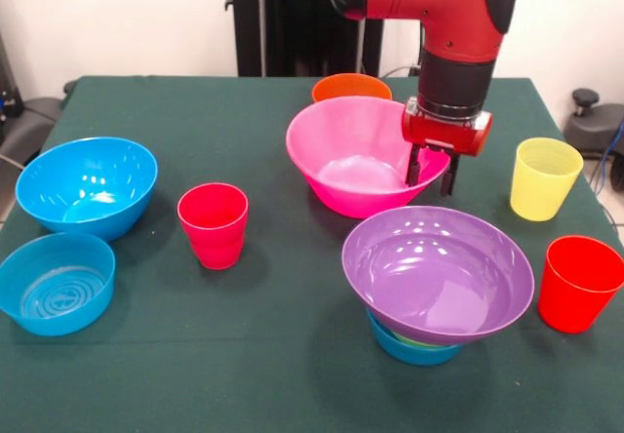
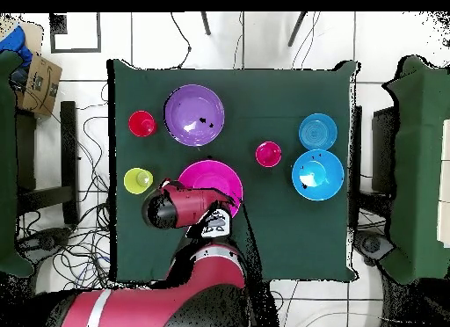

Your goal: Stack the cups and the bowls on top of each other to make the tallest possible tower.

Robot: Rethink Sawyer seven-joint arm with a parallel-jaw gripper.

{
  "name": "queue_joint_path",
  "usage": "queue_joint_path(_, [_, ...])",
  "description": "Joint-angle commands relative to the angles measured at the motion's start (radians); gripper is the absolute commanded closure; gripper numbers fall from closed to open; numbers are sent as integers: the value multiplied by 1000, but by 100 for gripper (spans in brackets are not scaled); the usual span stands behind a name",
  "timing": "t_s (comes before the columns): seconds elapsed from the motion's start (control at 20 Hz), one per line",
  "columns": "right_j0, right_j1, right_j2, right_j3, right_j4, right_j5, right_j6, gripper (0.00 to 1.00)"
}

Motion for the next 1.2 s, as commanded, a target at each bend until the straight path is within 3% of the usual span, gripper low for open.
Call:
queue_joint_path(0.05, [29,41,9,-27,-6,-67,103,100])
queue_joint_path(0.55, [-4,-26,61,-11,6,54,64,100])
queue_joint_path(1.2, [-84,-212,117,24,14,256,1,100])
